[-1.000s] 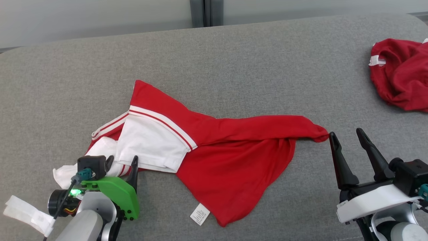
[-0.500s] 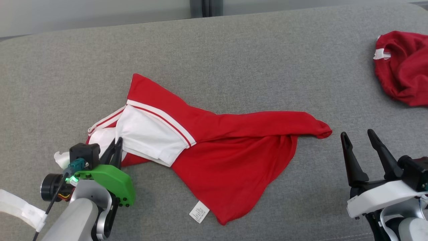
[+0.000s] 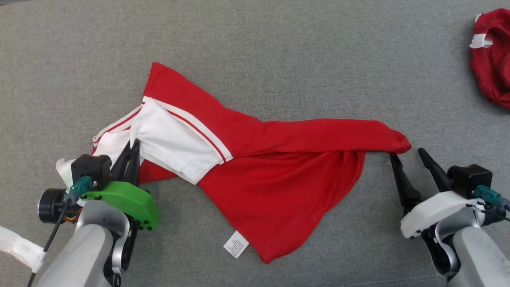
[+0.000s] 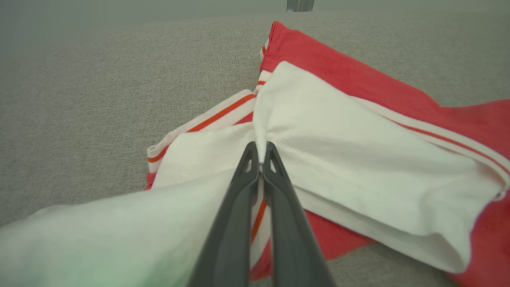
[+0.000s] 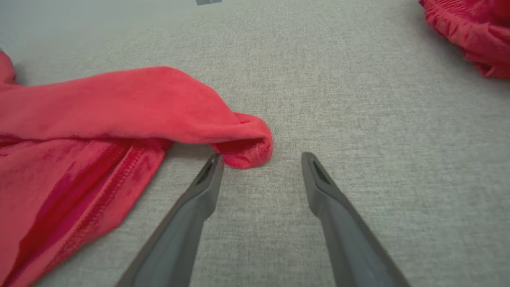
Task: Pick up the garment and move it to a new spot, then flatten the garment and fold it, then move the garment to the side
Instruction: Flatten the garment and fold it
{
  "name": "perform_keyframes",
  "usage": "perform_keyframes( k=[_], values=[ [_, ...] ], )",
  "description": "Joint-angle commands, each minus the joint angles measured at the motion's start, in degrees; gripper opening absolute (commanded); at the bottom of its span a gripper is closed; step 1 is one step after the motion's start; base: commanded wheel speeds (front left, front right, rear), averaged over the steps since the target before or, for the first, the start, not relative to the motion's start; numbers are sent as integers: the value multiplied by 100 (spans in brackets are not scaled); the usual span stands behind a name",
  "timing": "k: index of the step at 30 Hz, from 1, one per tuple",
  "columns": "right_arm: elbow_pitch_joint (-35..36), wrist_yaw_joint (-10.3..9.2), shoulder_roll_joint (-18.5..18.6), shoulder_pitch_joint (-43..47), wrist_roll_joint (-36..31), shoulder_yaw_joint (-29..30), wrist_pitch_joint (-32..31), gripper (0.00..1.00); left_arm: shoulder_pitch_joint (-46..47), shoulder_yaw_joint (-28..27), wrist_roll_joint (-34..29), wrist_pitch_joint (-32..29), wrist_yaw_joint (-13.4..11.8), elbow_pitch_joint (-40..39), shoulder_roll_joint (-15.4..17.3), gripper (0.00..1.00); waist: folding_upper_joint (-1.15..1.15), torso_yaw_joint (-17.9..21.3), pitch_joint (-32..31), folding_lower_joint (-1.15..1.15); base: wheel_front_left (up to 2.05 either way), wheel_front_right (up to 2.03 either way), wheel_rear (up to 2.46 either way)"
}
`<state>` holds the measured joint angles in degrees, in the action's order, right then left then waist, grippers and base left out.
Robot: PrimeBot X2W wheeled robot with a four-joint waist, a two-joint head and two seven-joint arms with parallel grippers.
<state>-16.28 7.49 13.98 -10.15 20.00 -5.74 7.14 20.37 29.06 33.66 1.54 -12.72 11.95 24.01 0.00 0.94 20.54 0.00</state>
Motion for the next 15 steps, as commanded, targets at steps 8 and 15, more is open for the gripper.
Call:
perform_keyframes(
  k=[8, 15],
  values=[
    [-849, 0, 205, -706, 106, -202, 545, 0, 19, -71, -115, 179, -150, -445, 121, 0, 0, -148, -71, 0, 0, 0, 0],
    [-84, -1, 491, -809, 38, 103, 757, 0, -21, -258, -292, 269, -400, -1243, 388, 0, 0, -107, -371, 0, 0, 0, 0]
  ],
)
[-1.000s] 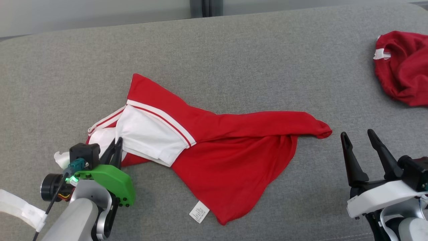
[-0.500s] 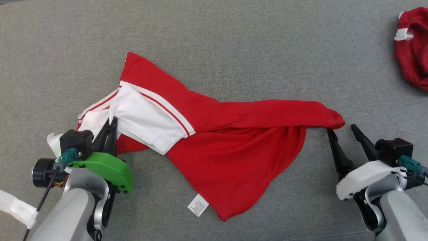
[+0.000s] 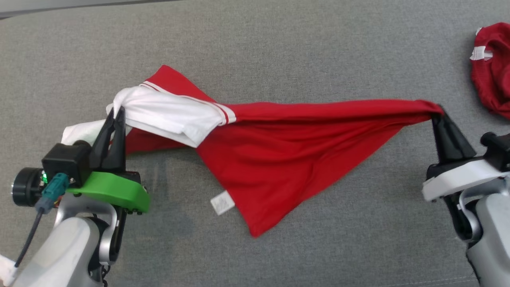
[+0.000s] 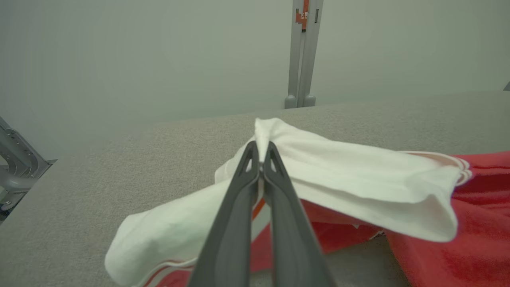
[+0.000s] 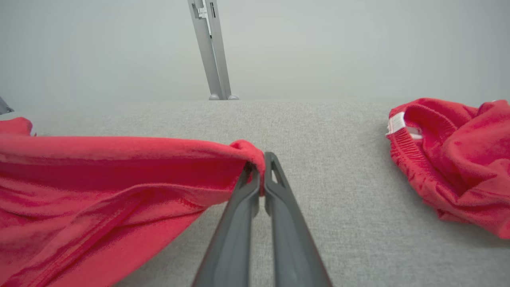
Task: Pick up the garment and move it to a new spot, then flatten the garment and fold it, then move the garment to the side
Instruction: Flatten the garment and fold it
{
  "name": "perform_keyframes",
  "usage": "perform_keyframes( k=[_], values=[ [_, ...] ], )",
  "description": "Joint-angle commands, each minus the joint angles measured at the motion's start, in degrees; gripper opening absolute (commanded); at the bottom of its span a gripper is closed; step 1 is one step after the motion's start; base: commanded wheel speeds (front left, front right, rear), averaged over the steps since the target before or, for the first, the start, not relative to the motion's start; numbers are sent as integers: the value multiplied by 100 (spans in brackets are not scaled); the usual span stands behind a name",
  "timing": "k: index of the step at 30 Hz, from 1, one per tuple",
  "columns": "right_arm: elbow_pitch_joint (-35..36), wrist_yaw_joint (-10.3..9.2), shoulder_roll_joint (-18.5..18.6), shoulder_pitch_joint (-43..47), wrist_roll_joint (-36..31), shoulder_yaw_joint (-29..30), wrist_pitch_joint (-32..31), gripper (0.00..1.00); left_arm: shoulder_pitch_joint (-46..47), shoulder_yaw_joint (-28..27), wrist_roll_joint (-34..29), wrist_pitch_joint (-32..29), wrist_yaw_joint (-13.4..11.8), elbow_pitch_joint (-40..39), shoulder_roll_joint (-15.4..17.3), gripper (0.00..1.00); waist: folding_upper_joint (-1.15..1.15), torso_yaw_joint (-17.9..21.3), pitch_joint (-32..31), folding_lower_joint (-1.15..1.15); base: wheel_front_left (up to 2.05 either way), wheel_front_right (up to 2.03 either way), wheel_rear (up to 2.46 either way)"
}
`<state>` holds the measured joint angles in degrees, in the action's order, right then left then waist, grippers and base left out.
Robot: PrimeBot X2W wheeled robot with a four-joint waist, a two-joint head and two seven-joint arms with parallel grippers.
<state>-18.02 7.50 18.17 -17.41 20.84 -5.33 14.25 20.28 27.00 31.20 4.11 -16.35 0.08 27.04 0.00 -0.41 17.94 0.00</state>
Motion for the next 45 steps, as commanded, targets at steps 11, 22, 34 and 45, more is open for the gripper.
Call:
perform_keyframes(
  k=[11, 22, 34, 45],
  values=[
    [2670, -5, 579, -363, -603, 1164, -665, 0, 592, -468, -402, -376, -267, -1517, 798, 0, 0, 177, -767, 0, 0, 0, 0],
    [3670, -5, 941, -697, -511, 1652, -1625, 0, 1167, -635, -577, -843, -351, -2203, 1117, 0, 0, 248, -1307, 0, 0, 0, 0],
    [3664, -6, 831, -519, -428, 1628, -1736, 0, 1020, -680, -475, -840, -422, -2212, 1113, 0, 0, 242, -1323, 0, 0, 0, 0],
    [3301, -5, 781, -477, -219, 1437, -1750, 0, 1065, -498, -366, -818, -262, -1761, 962, 0, 0, 209, -1099, 0, 0, 0, 0]
  ],
)
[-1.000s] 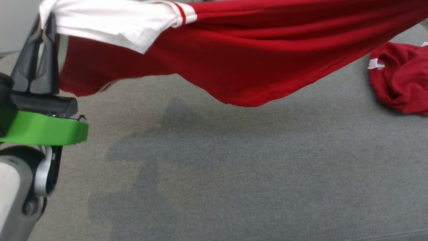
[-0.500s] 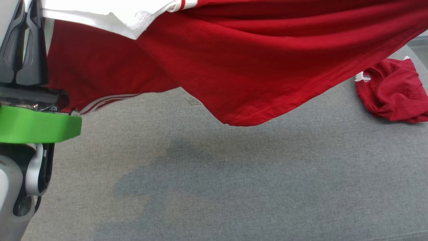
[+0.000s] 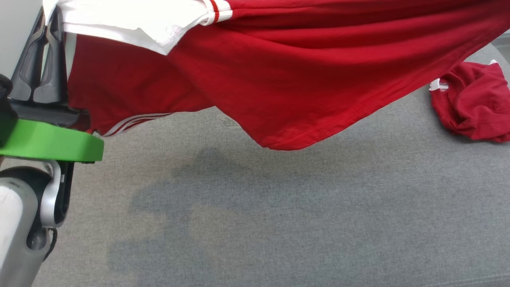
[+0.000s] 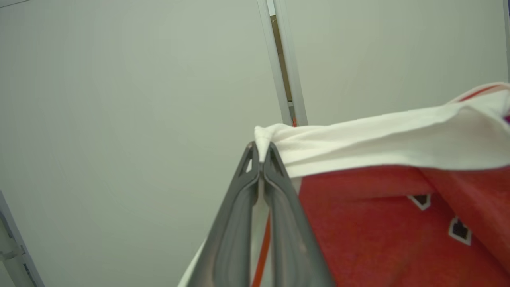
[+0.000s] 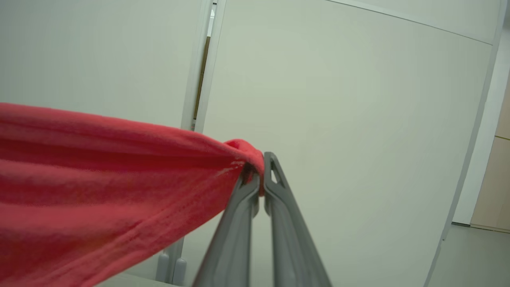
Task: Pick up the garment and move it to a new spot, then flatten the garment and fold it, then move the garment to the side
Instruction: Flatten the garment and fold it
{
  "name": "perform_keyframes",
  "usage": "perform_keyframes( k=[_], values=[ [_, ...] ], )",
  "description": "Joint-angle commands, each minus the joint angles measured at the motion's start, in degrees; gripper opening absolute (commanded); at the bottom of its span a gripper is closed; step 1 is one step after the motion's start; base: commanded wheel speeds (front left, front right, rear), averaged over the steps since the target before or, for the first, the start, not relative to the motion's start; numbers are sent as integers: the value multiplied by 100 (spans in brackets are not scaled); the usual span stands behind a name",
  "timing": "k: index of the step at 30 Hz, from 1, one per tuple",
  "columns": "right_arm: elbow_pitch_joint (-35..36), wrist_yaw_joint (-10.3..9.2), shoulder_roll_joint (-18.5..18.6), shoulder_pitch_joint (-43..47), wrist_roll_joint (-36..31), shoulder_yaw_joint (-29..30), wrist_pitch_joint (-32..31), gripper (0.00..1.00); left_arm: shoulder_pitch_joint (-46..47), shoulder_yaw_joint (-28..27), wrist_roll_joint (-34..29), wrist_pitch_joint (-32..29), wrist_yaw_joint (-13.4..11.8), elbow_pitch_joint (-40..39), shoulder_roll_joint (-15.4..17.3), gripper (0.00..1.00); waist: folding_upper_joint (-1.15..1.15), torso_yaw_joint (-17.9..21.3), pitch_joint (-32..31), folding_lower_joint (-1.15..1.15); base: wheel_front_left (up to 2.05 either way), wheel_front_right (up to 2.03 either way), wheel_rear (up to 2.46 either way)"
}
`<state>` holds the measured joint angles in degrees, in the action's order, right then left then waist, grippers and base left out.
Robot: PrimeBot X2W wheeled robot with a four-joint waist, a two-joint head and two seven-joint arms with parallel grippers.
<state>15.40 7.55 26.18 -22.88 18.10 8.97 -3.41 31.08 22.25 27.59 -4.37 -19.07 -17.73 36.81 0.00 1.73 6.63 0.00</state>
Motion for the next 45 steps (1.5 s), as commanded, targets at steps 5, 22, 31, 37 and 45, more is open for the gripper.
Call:
perform_keyframes(
  k=[5, 22, 31, 37, 45],
  values=[
    [-540, -11, -335, 466, 159, -317, 54, 0, -403, 223, 141, 225, -3, 433, -330, 0, 0, -24, 174, 0, 0, 0, 0],
    [-3623, -9, -1161, 1194, 659, -1223, 1250, 0, -1591, 1001, 871, 1446, 551, 3274, -1837, 0, 0, -105, 472, 0, 0, 0, 0],
    [-3691, -7, -1161, 1411, 493, -1426, 1746, 100, -1745, 876, 850, 1787, 525, 3483, -1928, 100, 0, -136, 247, 0, 0, 0, 0],
    [-2874, -7, -1245, 1913, 105, -1140, 1827, 100, -2034, 643, 546, 1920, 213, 2869, -1762, 100, 0, -160, 69, 0, 0, 0, 0],
    [-1401, -7, -1559, 2582, -334, -774, 1481, 100, -2605, 519, 116, 1894, -169, 1870, -1402, 100, 0, -111, -234, 0, 0, 0, 0]
  ],
)
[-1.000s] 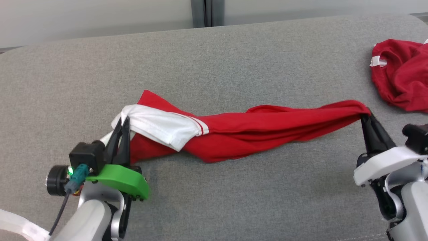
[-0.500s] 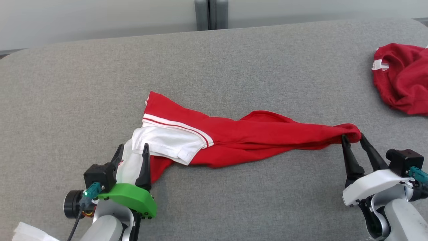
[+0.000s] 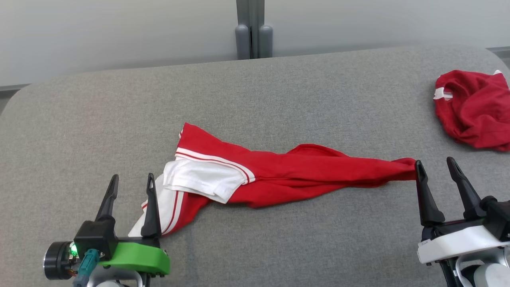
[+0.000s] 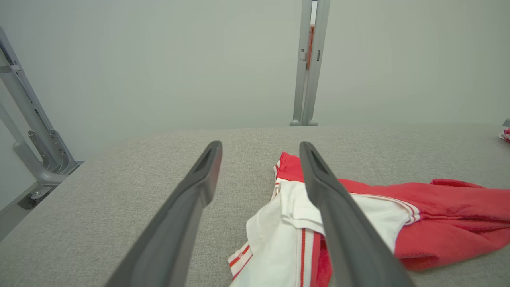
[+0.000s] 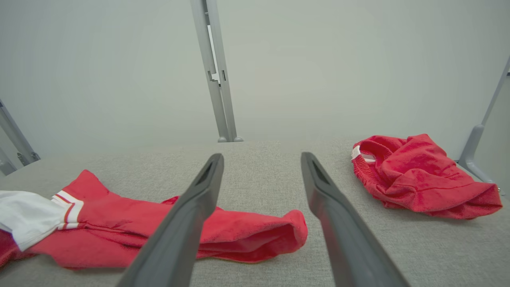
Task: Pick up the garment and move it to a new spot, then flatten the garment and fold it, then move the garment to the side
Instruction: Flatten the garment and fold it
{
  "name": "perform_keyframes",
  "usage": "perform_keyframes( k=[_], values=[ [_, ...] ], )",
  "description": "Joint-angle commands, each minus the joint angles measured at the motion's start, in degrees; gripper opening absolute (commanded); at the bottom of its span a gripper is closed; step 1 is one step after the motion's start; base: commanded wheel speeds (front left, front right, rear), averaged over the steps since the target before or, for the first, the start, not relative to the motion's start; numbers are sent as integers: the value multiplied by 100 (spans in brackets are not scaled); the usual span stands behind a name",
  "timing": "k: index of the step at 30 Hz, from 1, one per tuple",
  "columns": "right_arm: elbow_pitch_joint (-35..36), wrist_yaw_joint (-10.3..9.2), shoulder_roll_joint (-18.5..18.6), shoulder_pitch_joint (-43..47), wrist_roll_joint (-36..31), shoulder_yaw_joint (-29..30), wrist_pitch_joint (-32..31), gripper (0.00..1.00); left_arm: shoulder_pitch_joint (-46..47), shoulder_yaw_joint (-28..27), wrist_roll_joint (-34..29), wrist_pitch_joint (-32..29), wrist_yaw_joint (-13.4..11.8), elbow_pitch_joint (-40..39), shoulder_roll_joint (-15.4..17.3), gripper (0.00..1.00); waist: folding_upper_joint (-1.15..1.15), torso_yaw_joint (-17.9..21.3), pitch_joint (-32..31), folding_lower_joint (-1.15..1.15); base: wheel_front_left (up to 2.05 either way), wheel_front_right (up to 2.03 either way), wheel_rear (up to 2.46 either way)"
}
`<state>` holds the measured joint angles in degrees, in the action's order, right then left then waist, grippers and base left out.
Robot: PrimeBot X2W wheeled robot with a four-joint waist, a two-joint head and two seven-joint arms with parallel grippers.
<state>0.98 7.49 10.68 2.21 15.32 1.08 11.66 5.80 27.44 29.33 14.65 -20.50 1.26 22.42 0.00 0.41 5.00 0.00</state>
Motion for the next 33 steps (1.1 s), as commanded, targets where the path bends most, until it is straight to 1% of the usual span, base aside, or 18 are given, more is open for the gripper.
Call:
perform_keyframes(
  k=[1, 4, 8, 14, 22, 26, 28, 33],
  values=[
    [172, 0, -37, 141, -81, 43, -94, 100, -130, 4, -58, -44, -50, -99, 86, 100, 0, 21, -94, 0, 0, 0, 0],
    [560, 0, -145, 324, -149, 106, -323, 100, -270, 20, -85, -166, -130, -319, 204, 100, 0, 15, -129, 0, 0, 0, 0],
    [824, 0, -238, 479, -182, 146, -498, 100, -353, 30, -95, -268, -188, -486, 278, 100, 0, -5, -136, 0, 0, 0, 0],
    [970, 0, -322, 575, -180, 179, -599, 100, -407, 42, -58, -312, -233, -558, 290, 100, 0, -17, -153, 0, 0, 0, 0],
    [1015, 0, -320, 561, -149, 186, -640, 100, -350, 92, -112, -346, -241, -589, 334, 100, 0, -13, -144, 0, 0, 0, 0],
    [1033, 0, -308, 504, -125, 190, -642, 100, -91, 216, -135, -559, -104, -569, 363, 100, 0, -22, -67, 0, 0, 0, 0],
    [1047, 0, -294, 469, -109, 191, -659, 100, 79, 332, -65, -814, 34, -512, 345, 100, 0, -26, -8, 0, 0, 0, 0],
    [1073, 0, -248, 358, -79, 146, -694, 100, 656, 550, 229, -1689, 400, -115, 249, 100, 0, -13, 191, 0, 0, 0, 0]
  ],
)
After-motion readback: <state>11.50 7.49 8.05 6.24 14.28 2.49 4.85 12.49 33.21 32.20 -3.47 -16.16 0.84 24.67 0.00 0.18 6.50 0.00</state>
